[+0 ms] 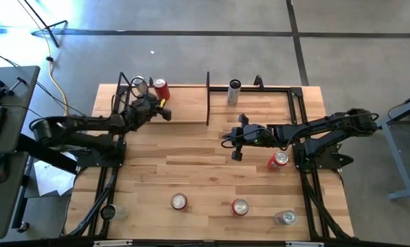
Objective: Place canned beverage on shelf
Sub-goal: Put the top red black soda can on the shelf
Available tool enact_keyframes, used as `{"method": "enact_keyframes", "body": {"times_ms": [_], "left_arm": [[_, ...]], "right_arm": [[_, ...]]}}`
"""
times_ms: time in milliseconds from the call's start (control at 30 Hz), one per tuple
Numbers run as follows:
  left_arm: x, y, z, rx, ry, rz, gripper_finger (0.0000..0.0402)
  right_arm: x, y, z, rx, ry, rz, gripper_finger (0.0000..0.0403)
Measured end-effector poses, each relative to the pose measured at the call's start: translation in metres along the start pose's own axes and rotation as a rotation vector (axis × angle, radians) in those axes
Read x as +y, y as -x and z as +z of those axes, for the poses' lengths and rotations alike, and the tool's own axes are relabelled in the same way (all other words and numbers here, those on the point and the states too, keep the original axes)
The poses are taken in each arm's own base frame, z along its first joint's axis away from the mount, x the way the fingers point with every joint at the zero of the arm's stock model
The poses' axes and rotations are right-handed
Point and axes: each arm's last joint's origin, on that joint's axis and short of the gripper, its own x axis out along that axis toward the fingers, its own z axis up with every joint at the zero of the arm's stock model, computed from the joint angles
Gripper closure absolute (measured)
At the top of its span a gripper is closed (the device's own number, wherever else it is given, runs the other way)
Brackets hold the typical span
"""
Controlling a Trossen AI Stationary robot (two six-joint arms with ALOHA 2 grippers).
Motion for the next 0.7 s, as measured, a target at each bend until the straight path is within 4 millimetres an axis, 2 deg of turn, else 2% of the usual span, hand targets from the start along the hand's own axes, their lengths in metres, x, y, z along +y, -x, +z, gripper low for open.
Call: {"method": "enact_keyframes", "body": {"times_ms": [367, 700], "left_arm": [[0.010, -0.011, -0.006, -0.004, 0.009, 0.155, 0.0401], [0.015, -0.001, -0.003, 0.018, -0.015, 0.226, 0.0401]], "right_arm": [[0.000, 0.000, 0.000, 0.001, 0.000, 0.000, 0.0403], [0.000, 0.000, -0.001, 0.010, 0.003, 0.000, 0.0403]]}}
